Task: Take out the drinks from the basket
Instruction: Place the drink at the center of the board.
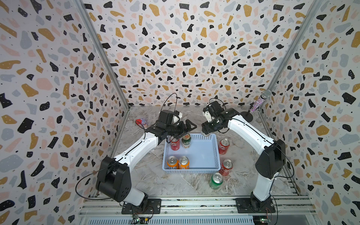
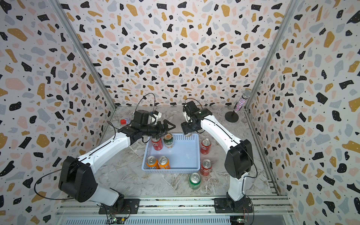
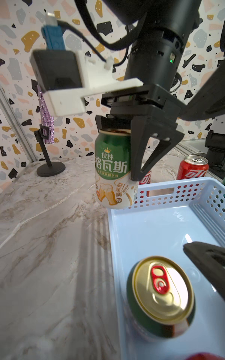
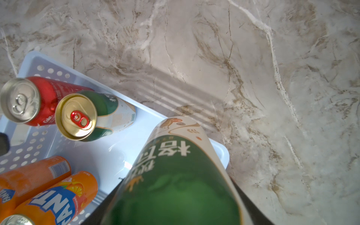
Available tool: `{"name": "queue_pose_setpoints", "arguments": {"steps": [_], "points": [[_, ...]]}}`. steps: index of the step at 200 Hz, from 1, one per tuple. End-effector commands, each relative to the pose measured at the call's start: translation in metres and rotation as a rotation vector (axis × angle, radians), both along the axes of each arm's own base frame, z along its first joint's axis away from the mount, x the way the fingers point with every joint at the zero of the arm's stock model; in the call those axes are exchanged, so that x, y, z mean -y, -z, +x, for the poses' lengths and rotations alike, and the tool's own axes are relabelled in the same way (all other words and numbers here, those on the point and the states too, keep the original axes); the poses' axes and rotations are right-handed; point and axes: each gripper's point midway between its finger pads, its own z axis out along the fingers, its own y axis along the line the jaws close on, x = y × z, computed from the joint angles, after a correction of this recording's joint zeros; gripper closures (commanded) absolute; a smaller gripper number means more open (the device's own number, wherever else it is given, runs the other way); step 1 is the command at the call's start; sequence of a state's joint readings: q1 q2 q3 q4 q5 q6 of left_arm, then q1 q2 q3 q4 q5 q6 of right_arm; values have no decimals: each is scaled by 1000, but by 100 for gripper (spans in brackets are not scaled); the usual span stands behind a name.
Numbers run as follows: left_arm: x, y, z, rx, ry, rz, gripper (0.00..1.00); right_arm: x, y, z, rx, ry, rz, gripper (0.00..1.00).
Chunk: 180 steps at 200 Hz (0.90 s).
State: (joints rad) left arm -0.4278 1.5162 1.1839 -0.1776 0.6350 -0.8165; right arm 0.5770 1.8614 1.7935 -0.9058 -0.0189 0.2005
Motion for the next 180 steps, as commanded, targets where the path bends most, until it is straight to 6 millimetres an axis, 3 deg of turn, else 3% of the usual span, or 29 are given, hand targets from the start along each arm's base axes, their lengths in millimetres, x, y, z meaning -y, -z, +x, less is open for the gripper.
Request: {"name": "queue_pose_setpoints", "arguments": {"steps": [1,108,180], "points": [[12,-25,10,67,29,-62,0,-4,-36,20,92,11,68,64],[-13,-15,31,60,-31,-46,0,2,-2,67,56,104,28,63],[-68,-24,24,101,-116,-30,0,0,29,71,-15,144,11,63]]}}
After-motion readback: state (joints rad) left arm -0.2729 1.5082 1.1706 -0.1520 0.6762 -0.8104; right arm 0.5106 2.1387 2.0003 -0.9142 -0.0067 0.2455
